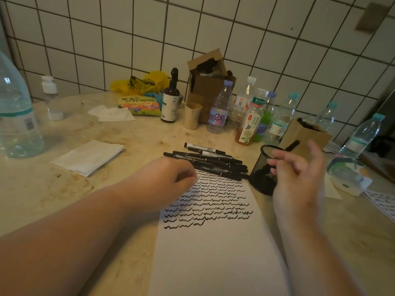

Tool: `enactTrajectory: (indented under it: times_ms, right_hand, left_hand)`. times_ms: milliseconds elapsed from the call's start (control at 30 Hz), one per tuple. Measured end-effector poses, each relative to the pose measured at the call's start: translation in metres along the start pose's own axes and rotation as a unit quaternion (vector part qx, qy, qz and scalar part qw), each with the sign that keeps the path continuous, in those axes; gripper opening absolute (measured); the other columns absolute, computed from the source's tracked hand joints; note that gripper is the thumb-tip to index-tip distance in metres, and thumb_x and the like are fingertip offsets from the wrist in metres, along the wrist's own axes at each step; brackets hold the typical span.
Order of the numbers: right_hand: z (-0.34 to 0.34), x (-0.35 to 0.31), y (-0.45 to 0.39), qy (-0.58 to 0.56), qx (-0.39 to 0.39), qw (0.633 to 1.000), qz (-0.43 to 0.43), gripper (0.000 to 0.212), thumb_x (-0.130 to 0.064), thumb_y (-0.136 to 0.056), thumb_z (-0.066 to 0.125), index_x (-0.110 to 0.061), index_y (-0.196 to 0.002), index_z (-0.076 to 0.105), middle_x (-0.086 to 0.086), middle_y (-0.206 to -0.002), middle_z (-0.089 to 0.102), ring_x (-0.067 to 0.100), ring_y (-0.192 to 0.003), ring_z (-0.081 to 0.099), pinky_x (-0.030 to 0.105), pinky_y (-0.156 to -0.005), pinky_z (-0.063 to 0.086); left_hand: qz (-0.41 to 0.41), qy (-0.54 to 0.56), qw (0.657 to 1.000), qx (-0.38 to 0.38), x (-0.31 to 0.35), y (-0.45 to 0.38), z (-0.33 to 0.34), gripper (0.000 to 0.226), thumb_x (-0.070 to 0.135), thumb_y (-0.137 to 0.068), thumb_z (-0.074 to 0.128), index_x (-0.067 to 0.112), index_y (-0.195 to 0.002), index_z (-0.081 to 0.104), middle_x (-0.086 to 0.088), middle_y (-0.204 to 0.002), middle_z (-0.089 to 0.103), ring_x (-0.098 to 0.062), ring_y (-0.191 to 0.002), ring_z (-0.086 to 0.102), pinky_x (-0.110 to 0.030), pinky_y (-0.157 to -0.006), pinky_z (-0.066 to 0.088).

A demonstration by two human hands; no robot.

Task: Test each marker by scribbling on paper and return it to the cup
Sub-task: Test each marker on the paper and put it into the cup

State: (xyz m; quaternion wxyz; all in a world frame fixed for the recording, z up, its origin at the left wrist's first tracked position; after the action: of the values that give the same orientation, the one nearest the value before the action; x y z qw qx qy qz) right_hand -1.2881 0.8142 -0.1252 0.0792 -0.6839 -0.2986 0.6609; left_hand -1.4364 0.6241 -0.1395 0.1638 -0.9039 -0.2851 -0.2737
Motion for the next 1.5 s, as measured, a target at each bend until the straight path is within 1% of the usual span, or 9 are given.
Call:
enactTrajectory:
  times_ms: [100,200,333,600,867,1067,1267,1367,1500]
  right_hand:
    - [0.005,-0.003,0.009,0.067,-0.049,0.996,-0.021,0.044,-0.001,-0.098,0.053,-0.023,-0.136,0.048,-0.012,-0.103,0.069,0.004,-0.096,0.068,0.021,-0.085,0.052]
    - [0.014,-0.008,0.014,0.24,-0.204,0.949,-0.025,0.023,-0.015,-0.1,0.056,-0.033,-0.113,0.064,-0.018,-0.109,0.062,0.0,-0.09,0.059,0.013,-0.071,0.042]
    - [0.028,-0.017,0.01,0.382,-0.384,0.841,0.007,0.035,-0.023,-0.102,0.053,-0.031,-0.137,0.056,-0.013,-0.136,0.05,0.01,-0.12,0.05,0.024,-0.094,0.037]
    - [0.062,0.006,-0.012,0.502,-0.353,0.788,-0.057,0.034,-0.031,-0.099,0.058,-0.025,-0.131,0.06,-0.004,-0.129,0.055,0.019,-0.123,0.044,0.033,-0.104,0.038]
    - [0.049,-0.013,0.004,0.505,-0.364,0.782,-0.006,0.012,-0.034,-0.09,0.067,-0.027,-0.083,0.074,-0.004,-0.089,0.071,0.013,-0.084,0.064,0.028,-0.068,0.051]
    - [0.008,-0.023,0.02,0.126,-0.339,0.915,0.177,0.015,-0.021,-0.092,0.061,-0.009,-0.085,0.067,0.004,-0.055,0.061,0.014,-0.052,0.055,0.031,-0.054,0.046]
    - [0.006,-0.01,0.039,-0.126,-0.359,0.905,0.191,0.031,0.008,-0.088,0.058,-0.017,-0.079,0.076,0.019,-0.068,0.071,0.026,-0.061,0.064,0.038,-0.063,0.052]
    - [0.008,-0.01,0.042,-0.153,-0.383,0.895,0.168,0.017,-0.013,-0.093,0.064,-0.015,-0.087,0.08,0.024,-0.079,0.075,0.031,-0.068,0.071,0.046,-0.075,0.054]
    - [0.008,-0.009,0.048,-0.158,-0.387,0.896,0.149,0.021,-0.032,-0.086,0.063,-0.018,-0.085,0.079,0.022,-0.08,0.076,0.031,-0.069,0.073,0.041,-0.068,0.057]
  left_hand:
    - [0.008,-0.015,1.0,-0.002,-0.001,-0.001,0.0,0.013,0.039,-0.099,0.057,0.038,-0.107,0.068,0.019,-0.092,0.066,0.003,-0.083,0.061,-0.011,-0.069,0.046]
    - [0.018,-0.027,0.999,-0.017,-0.003,-0.002,0.0,0.014,0.037,-0.099,0.057,0.037,-0.109,0.068,0.019,-0.095,0.066,0.004,-0.084,0.061,-0.012,-0.07,0.046]
    - [0.015,-0.063,0.996,-0.063,-0.006,-0.001,0.001,0.015,0.037,-0.099,0.056,0.036,-0.108,0.068,0.017,-0.094,0.068,0.002,-0.084,0.061,-0.017,-0.077,0.052]
    - [0.02,-0.072,0.994,-0.074,-0.007,-0.001,0.002,0.015,0.039,-0.098,0.056,0.036,-0.107,0.067,0.018,-0.095,0.066,0.002,-0.085,0.059,-0.02,-0.079,0.053]
    - [0.018,-0.067,0.995,-0.072,-0.009,-0.002,0.002,0.015,0.039,-0.097,0.058,0.036,-0.107,0.069,0.017,-0.095,0.068,0.002,-0.085,0.061,-0.022,-0.081,0.055]
    - [0.02,-0.048,0.995,-0.084,-0.007,-0.001,0.002,0.018,0.048,-0.095,0.059,0.036,-0.103,0.069,0.015,-0.092,0.069,-0.001,-0.084,0.062,-0.025,-0.08,0.056]
    - [0.067,-0.006,0.994,-0.09,0.011,0.005,-0.002,0.021,0.051,-0.09,0.065,0.042,-0.109,0.067,0.019,-0.091,0.065,0.001,-0.087,0.058,-0.023,-0.076,0.049]
    - [0.078,-0.031,0.992,-0.09,0.014,0.005,0.001,0.024,0.047,-0.089,0.068,0.041,-0.112,0.066,0.017,-0.095,0.066,-0.002,-0.087,0.059,-0.025,-0.077,0.051]
    - [0.103,-0.028,0.99,-0.096,0.014,0.004,0.004,0.013,0.041,-0.095,0.061,0.039,-0.106,0.069,0.02,-0.09,0.068,0.009,-0.08,0.058,-0.008,-0.069,0.041]
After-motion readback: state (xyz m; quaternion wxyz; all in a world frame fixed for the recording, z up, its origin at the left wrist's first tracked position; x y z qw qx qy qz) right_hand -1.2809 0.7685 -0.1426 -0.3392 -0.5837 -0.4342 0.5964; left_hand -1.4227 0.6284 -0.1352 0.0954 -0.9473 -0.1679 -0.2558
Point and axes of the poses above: each hand's wrist, its own y-axis away from the middle knuckle, its own z-axis out of the palm, x = y × z, the point moved 1 cm from there along -y, towards the middle knuckle
